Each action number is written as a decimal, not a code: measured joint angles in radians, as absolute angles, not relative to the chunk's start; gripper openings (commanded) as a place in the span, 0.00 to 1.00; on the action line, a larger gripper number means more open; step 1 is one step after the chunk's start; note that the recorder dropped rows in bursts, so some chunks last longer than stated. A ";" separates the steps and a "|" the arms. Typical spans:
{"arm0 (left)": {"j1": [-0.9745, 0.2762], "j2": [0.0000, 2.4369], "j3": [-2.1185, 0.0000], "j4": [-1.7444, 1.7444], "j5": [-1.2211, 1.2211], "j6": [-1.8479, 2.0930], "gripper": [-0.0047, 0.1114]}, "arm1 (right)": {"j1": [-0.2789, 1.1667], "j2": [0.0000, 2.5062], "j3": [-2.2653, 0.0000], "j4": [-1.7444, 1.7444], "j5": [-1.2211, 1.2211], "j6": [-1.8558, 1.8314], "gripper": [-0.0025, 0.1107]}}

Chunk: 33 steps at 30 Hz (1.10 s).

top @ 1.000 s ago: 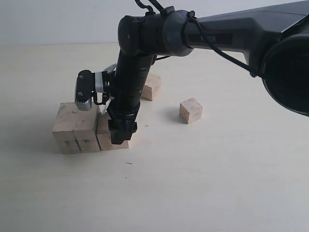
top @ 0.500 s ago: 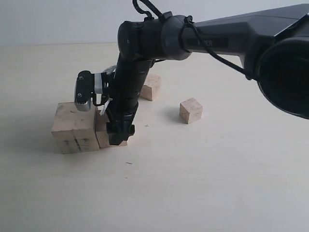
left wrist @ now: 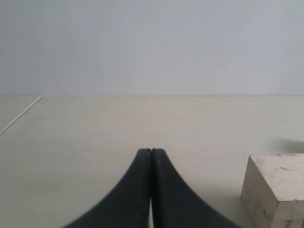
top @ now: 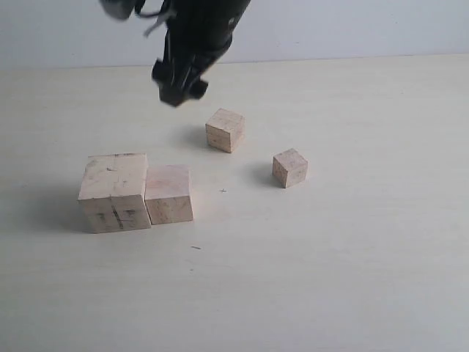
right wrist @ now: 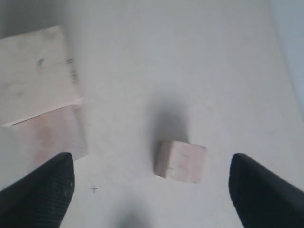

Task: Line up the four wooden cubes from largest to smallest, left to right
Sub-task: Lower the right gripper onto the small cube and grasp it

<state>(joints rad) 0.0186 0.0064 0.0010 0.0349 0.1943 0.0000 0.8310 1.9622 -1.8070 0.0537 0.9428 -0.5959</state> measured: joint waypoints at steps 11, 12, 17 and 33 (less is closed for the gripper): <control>0.019 0.006 0.001 0.035 0.194 0.000 0.04 | 0.663 2.105 -1.809 0.000 0.944 -0.312 0.76; 0.019 0.006 0.001 0.035 0.194 0.000 0.04 | 0.663 2.134 -1.809 0.000 0.933 -0.319 0.76; 0.019 0.006 0.001 0.035 0.194 0.000 0.04 | 0.663 2.237 -1.809 0.000 0.816 -0.355 0.76; 0.019 0.006 0.001 0.035 0.194 0.000 0.04 | 0.663 2.336 -1.807 0.000 0.626 -0.399 0.03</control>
<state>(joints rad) 0.0186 0.0064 0.0010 0.0349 0.1943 0.0000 0.6635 2.3361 -1.8075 0.0000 0.6263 -0.3989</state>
